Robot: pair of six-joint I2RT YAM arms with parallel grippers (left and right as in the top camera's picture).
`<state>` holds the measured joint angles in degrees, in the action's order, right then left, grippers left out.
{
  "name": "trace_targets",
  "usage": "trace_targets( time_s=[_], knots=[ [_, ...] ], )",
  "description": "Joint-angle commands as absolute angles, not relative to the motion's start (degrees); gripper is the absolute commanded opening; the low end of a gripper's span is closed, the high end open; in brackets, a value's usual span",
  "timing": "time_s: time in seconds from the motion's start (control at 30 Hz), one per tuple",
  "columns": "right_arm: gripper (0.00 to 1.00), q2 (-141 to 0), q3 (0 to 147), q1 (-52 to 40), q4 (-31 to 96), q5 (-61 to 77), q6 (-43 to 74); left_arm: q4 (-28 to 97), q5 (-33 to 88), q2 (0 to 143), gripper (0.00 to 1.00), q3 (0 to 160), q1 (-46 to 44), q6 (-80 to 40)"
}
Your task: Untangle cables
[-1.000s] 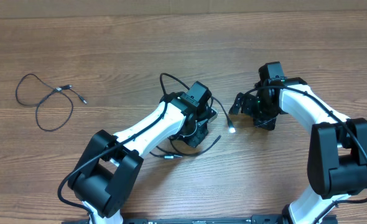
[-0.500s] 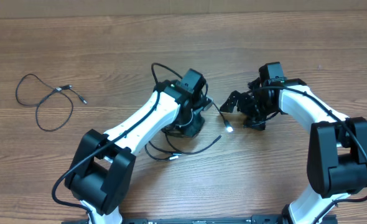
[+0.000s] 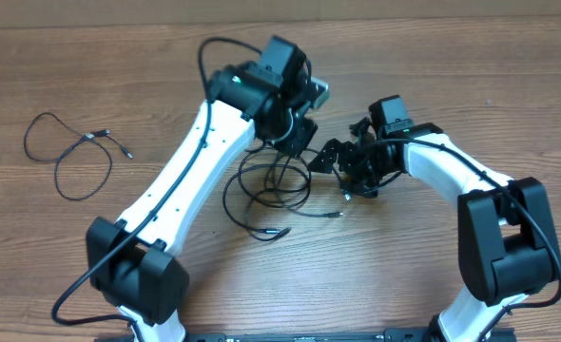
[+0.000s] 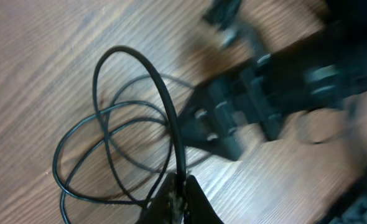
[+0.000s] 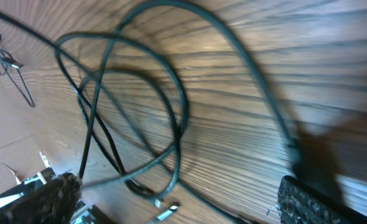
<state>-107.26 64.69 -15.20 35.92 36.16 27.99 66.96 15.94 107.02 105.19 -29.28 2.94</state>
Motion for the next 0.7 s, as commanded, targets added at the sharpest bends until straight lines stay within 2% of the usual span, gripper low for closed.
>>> trace_targets(
  time_s=[0.0, 0.17, 0.4, 0.67],
  knots=[
    [1.0, -107.4, 64.3, -17.9, 33.9, 34.2, 32.4, 67.6, 21.6, 102.5, 0.04, 111.5, -28.8, 2.2],
    [1.0, -107.4, 64.3, -21.9, 31.3, 24.7, 39.2, 67.0, 24.3, 97.1, 0.04, 116.4, -28.8, 2.1],
    [1.0, -107.4, 64.3, -24.8, 29.7, 18.0, 39.3, 60.6, 23.1, 88.0, 0.04, 118.8, -28.8, 1.8],
    [1.0, -107.4, 64.3, -24.8, 30.5, 16.1, 39.2, 54.5, 3.0, 80.8, 0.04, 118.8, -28.8, -4.9]
  ],
)
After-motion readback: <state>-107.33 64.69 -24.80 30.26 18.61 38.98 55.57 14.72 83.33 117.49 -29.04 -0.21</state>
